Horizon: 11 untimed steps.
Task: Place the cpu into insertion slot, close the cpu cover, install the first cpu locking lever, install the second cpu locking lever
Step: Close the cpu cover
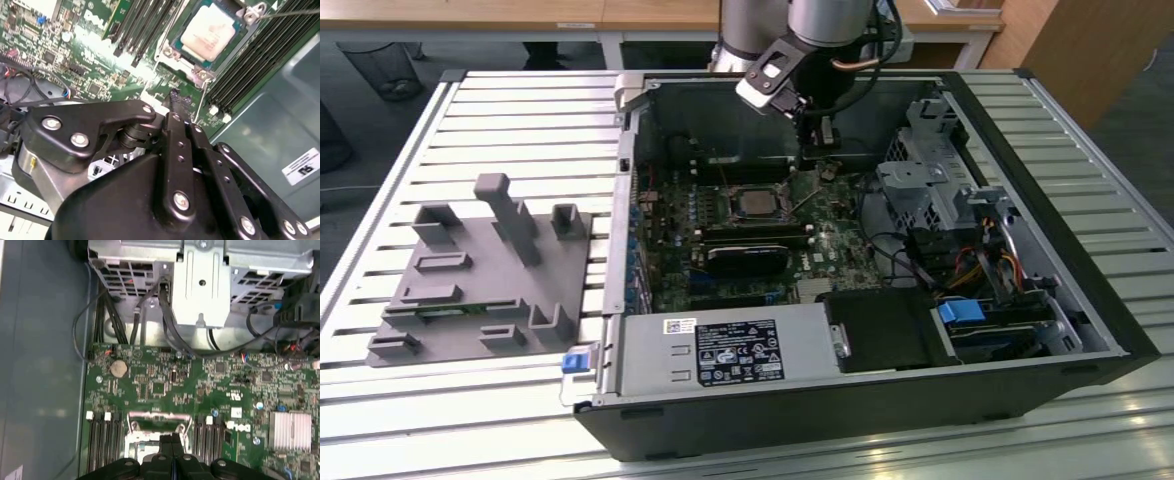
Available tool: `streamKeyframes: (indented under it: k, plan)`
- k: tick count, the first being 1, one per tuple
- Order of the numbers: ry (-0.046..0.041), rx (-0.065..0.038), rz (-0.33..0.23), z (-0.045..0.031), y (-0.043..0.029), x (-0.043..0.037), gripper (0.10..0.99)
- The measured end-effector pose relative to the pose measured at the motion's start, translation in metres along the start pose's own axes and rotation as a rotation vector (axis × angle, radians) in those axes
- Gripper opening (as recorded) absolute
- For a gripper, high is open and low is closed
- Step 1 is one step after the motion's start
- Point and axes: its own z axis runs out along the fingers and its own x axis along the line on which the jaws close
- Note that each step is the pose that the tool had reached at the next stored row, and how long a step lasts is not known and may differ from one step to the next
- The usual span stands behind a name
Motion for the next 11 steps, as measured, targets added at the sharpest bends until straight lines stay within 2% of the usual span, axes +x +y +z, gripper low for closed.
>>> streamKeyframes:
  k: [11]
  plan:
    - [0.0,0.0,0.0,0.0055,0.0184,0.0038,0.106]
